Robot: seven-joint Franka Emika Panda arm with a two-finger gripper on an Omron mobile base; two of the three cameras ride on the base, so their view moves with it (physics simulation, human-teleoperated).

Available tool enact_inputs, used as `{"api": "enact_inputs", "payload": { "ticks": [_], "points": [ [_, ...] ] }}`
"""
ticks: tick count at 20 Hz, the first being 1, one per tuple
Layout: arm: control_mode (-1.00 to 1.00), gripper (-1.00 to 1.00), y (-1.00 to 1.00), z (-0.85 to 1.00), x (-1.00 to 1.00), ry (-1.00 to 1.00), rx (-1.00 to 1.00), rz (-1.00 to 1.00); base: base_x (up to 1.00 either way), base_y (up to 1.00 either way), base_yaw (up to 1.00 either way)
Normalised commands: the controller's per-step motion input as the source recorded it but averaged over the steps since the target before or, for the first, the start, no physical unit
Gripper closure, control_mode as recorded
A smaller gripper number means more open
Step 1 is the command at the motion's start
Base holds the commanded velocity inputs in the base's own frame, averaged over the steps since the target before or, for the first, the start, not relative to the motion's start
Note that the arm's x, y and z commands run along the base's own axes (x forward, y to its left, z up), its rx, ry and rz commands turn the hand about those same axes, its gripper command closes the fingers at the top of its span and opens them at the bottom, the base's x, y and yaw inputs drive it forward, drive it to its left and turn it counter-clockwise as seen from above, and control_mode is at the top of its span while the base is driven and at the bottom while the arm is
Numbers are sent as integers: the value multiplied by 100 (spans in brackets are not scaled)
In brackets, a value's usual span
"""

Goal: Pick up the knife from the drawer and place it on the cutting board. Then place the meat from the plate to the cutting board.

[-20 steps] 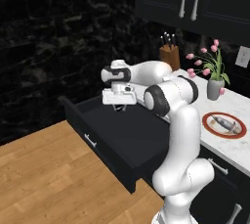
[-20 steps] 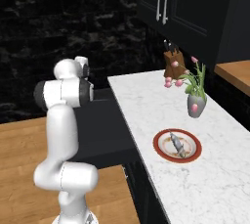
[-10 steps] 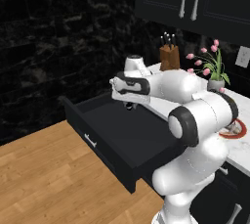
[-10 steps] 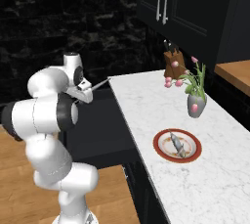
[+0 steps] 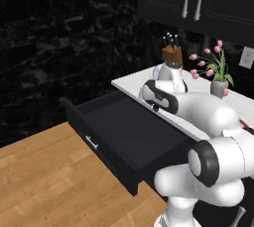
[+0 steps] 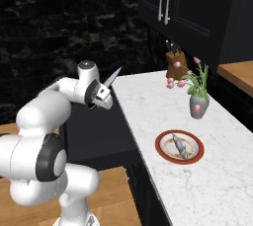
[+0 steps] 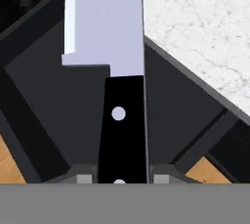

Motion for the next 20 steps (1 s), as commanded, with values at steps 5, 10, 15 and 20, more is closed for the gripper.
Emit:
{"api": "enact_inputs", "payload": {
  "ticks": [5, 10, 15, 20],
  "points": [
    [-100, 100, -85, 23, -22, 11, 0, 25, 0, 0, 0],
    [-100, 100, -11, -47, -60, 14, -6, 20, 0, 0, 0],
    [-100, 100, 11, -45, -77, 1, -15, 2, 0, 0, 0],
    [-100, 100, 8, 0, -19, 0, -1, 0, 0, 0, 0]
  ]
}}
